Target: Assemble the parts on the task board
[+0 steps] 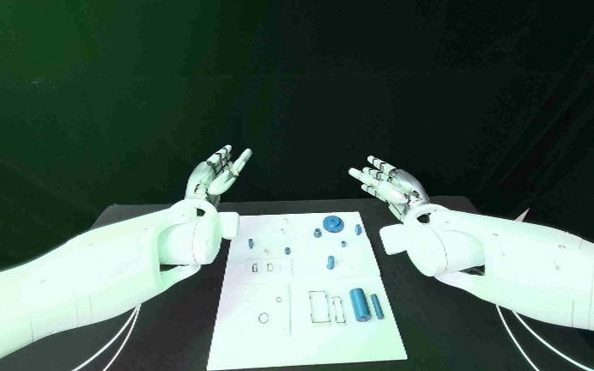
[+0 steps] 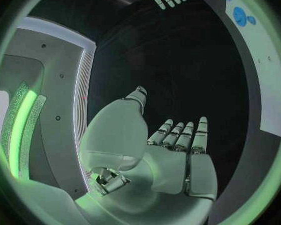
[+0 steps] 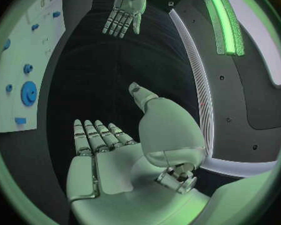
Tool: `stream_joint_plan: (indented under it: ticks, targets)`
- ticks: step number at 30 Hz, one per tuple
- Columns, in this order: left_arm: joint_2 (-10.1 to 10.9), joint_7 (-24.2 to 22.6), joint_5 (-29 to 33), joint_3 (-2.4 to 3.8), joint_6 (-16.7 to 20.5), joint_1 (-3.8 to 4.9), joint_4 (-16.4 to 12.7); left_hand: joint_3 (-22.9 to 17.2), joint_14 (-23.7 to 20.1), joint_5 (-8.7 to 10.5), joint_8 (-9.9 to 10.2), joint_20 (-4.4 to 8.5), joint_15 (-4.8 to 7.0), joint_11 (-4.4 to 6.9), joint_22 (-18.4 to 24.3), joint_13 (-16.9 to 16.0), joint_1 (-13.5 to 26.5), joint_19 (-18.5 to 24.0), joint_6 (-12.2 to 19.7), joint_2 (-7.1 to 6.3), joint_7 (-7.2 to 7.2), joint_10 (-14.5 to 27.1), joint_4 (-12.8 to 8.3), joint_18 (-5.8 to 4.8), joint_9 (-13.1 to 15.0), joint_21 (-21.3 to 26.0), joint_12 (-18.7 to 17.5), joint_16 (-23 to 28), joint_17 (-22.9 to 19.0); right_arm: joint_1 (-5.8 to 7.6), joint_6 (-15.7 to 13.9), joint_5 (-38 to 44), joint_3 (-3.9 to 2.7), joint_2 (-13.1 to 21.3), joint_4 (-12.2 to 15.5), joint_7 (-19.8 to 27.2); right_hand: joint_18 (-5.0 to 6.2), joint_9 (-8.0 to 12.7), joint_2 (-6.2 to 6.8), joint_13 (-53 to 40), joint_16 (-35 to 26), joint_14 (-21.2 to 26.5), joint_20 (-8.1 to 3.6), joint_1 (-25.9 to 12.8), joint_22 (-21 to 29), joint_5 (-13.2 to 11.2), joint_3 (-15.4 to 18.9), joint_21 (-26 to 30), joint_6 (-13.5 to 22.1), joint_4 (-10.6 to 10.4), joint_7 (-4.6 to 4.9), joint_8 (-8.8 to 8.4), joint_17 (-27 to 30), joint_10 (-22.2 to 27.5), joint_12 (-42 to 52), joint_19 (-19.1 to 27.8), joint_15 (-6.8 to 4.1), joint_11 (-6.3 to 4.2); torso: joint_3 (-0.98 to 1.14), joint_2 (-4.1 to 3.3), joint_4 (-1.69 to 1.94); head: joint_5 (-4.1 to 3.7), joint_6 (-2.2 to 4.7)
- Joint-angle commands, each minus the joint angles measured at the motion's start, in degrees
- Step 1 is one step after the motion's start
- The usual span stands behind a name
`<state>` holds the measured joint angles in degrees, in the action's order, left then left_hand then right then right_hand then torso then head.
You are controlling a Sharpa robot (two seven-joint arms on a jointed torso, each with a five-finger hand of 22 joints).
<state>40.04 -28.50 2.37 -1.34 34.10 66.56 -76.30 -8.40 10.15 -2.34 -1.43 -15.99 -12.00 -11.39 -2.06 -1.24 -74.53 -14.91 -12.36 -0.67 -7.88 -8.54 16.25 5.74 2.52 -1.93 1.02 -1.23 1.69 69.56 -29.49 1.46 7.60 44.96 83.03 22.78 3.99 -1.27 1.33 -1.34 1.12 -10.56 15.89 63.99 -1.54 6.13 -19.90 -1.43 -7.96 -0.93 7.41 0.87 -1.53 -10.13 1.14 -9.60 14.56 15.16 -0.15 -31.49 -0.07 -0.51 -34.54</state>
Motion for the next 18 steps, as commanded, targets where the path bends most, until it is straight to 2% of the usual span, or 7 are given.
stream_joint_plan:
  ticks: [1,7,8,9,12,15,18]
  targets:
    - [-0.1,-0.2,0.9,0.0,-4.1,0.06,0.1,0.0,0.1,-0.38,-0.4,-0.53,-0.5,-0.48,-0.1,-0.1,-1.4,-0.1,-0.6,-0.05,-6.27,-0.2,0.4,1.14,0.1,-0.2,0.3,-0.3,0.1,0.94,10.7,2.8,0.66,0.0,-0.8,-3.7,1.2,-0.4,0.58,-0.3,0.9,-2.7,0.97,3.7,-0.5,0.2,-1.5,-0.9,-2.2,1.8,9.87,0.79,-0.5,-2.4,0.6,-1.9,0.8,0.78,0.0,0.0,0.0,0.0,0.01]
    - [-0.1,-0.2,0.9,0.0,-4.1,0.06,0.1,-0.4,2.2,-0.39,-1.2,-0.61,-0.48,-0.96,-0.3,-0.5,-2.7,-0.8,-3.4,-0.25,-6.59,-3.2,0.2,1.73,0.7,-0.5,0.8,-0.8,0.5,2.04,13.4,3.3,1.53,0.0,-1.6,-4.8,2.27,-2.3,1.52,-1.4,4.2,-16.7,0.79,7.9,-1.8,0.7,-3.2,-4.0,-12.6,5.4,9.67,3.61,-2.7,-15.0,2.4,-10.0,-0.19,0.3,0.0,0.0,0.0,0.0,0.01]
    - [2.3,-0.7,1.0,0.01,-5.3,0.26,-1.6,-0.5,3.4,-0.39,-1.6,-0.65,-0.57,-1.16,-0.4,-0.6,-3.4,-1.7,-4.6,-0.31,-6.81,-4.5,0.1,1.95,1.0,-0.8,1.0,-1.1,0.7,2.41,7.8,16.8,1.53,0.3,-3.5,-3.0,2.54,-2.6,1.64,-1.5,4.7,-18.9,0.82,8.3,-2.0,0.8,-3.3,-4.4,-14.3,5.7,9.66,4.13,-3.0,-17.3,2.7,-11.2,-0.51,0.15,-0.3,-0.55,0.25,0.06,-1.93]
    - [2.5,-0.8,1.0,0.01,-5.4,0.31,-1.8,-0.7,4.9,-0.39,-1.9,-0.68,-0.71,-1.46,-0.6,-0.7,-4.0,-2.7,-5.8,-0.35,-7.01,-6.0,0.1,2.06,1.3,-1.2,1.2,-1.4,1.0,2.51,7.2,18.4,1.52,0.3,-3.7,-3.1,2.91,-3.0,1.78,-1.7,5.4,-21.6,0.73,8.6,-2.2,0.9,-3.5,-5.0,-16.4,6.0,9.5,4.78,-3.4,-20.1,3.2,-12.9,-0.79,-0.14,-0.33,-0.68,0.32,0.05,-1.91]
    - [3.2,-1.1,0.9,0.01,-5.8,0.49,-2.4,-1.3,12.9,-0.47,-4.5,-0.63,-1.27,-2.69,-1.9,-1.5,-7.2,-10.6,-13.4,-1.1,-8.0,-15.4,-0.7,1.92,3.0,-3.8,2.9,-3.6,2.5,2.82,5.7,23.1,1.51,0.2,-4.2,-3.6,4.81,-5.1,2.47,-2.4,8.5,-35.5,0.7,10.0,-3.1,2.7,-4.9,-8.1,-27.5,7.4,8.67,8.06,-5.2,-35.9,5.1,-22.7,-2.67,-1.56,-0.36,-1.04,0.47,-0.02,-2.07]
    - [3.9,-1.3,0.5,0.02,-6.1,0.7,-3.3,-2.0,22.7,-0.45,-7.0,-0.69,-1.16,-3.19,-3.9,-2.2,-9.9,-23.0,-20.4,-1.8,-7.99,-27.0,-1.5,1.89,4.6,-8.2,4.8,-6.3,4.2,3.21,4.6,27.7,1.49,0.1,-4.5,-4.5,5.57,-5.6,3.04,-2.3,8.4,-37.9,0.71,10.3,-3.2,3.5,-6.0,-9.4,-31.4,8.0,8.17,8.77,-5.1,-39.7,4.4,-28.7,-3.39,-2.21,-0.42,-1.46,0.61,-0.15,-2.13]
    - [4.7,-1.3,0.0,0.03,-6.5,1.05,-4.3,-2.7,32.9,-0.47,-9.3,-0.47,0.1,-2.04,-4.5,-2.7,-11.9,-26.7,-26.9,-2.5,-7.46,-37.5,-2.3,3.13,6.1,-10.2,6.3,-9.2,6.1,3.7,4.1,31.8,1.47,0.1,-4.6,-5.7,6.21,-6.1,3.63,-2.3,8.5,-40.1,0.62,10.3,-3.3,3.8,-6.9,-10.5,-35.2,8.3,7.73,9.52,-5.2,-41.5,3.7,-32.9,-4.03,-2.71,-0.49,-2.09,0.78,-0.34,-1.93]
